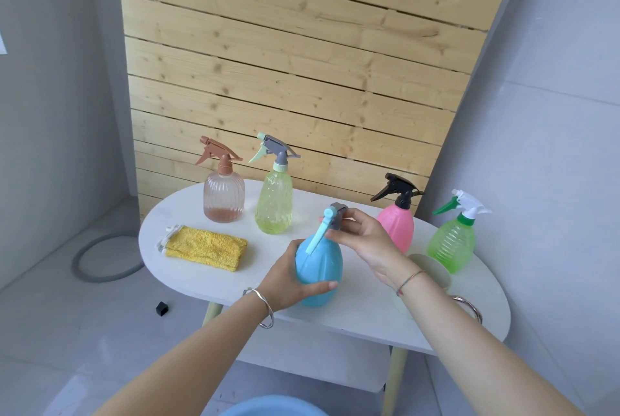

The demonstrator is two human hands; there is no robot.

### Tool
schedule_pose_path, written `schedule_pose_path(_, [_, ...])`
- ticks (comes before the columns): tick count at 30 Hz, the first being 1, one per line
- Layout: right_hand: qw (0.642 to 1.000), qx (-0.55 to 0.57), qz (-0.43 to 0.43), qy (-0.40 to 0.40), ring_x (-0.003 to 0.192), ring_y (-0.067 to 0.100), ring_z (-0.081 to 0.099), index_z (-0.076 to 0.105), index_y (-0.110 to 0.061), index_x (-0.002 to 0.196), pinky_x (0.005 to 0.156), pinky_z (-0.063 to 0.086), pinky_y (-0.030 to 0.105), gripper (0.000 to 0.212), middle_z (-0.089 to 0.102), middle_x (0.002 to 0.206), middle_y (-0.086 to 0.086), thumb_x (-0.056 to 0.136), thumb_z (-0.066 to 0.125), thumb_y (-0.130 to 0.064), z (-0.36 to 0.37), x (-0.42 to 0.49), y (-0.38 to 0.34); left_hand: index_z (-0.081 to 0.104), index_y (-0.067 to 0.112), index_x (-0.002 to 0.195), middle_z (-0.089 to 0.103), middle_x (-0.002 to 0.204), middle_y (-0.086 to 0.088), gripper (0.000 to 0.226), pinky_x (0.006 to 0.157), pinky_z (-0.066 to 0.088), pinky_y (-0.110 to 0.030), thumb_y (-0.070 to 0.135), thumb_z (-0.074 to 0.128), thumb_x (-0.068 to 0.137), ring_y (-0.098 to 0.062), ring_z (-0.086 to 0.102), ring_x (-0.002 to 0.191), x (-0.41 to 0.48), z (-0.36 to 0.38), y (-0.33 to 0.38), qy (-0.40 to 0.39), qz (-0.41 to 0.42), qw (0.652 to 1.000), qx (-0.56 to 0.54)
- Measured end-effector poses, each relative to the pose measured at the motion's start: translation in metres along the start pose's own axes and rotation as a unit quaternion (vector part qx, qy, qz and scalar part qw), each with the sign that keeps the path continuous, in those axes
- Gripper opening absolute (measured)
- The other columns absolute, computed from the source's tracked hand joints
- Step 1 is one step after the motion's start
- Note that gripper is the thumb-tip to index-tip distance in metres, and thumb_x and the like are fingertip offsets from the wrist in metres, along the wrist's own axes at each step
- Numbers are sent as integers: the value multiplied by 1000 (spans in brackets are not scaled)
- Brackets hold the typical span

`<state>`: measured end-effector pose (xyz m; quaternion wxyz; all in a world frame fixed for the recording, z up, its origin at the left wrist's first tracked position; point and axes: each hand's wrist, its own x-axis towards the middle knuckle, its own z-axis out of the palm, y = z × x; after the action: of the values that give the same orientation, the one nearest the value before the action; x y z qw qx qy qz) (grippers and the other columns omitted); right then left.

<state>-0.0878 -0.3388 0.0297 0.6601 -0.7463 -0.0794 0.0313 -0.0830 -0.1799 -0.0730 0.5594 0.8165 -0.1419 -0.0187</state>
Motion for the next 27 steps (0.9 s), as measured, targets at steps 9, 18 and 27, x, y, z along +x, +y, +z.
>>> schedule_pose_path(9, [994, -94, -54, -8, 87, -3, 65, 70, -18, 95, 88, 47, 14, 24, 72, 95, -5, 75, 77, -6, 2, 4, 6, 37, 33, 132, 60, 118, 14, 98, 91, 49, -23, 67, 80, 50, -4, 59, 108, 2, 2, -4, 10, -3, 1000, -3])
schedule_pose_path(18, [972, -96, -95, 193, 91, 10, 59, 47, -10, 85, 76, 43, 16, 49, 59, 86, -3, 64, 88, -26, 34, 1, 34, 38, 31, 129, 60, 116, 15, 85, 84, 44, -15, 47, 87, 62, -4, 58, 107, -2, 5, -1, 26, -3, 1000, 0])
schedule_pose_path(27, [995, -61, -60, 59, 107, 4, 60, 68, -20, 97, 99, 43, 27, 21, 71, 105, -7, 79, 75, -14, 8, -5, 31, 40, 31, 126, 60, 112, 12, 80, 80, 48, -15, 45, 87, 63, -4, 60, 102, -1, 6, 0, 24, -5, 1000, -10])
